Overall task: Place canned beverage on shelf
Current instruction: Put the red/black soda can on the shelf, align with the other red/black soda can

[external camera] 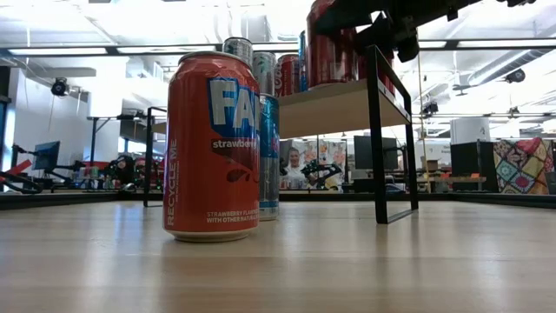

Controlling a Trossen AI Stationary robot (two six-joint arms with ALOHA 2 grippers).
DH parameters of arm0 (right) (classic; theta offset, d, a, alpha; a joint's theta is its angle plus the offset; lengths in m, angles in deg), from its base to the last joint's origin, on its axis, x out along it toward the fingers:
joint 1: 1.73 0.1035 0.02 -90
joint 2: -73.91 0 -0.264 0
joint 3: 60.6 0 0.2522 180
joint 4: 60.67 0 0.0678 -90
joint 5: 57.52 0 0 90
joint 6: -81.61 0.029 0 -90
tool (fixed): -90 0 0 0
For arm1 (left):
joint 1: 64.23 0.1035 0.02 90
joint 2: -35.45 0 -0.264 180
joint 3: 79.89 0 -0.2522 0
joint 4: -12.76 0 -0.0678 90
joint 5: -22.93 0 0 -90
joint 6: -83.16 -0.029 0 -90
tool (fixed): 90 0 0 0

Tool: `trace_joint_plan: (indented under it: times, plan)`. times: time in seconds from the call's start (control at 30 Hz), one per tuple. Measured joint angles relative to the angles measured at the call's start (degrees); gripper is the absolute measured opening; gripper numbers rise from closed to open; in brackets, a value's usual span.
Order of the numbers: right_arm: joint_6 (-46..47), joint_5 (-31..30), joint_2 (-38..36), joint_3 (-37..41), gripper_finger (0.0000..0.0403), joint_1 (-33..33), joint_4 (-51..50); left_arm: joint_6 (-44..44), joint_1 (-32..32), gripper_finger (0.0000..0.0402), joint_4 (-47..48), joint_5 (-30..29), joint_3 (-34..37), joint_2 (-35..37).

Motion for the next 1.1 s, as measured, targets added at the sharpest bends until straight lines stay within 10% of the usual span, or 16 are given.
trace_joint_plan:
  times: [1.1]
  plan:
    - [-10.9, -1.8, -1.8, -7.5, 0.0331, 2.5, -2.0, 3.5, 0.0, 0.0337, 0.0, 5.5, 0.0, 0.0]
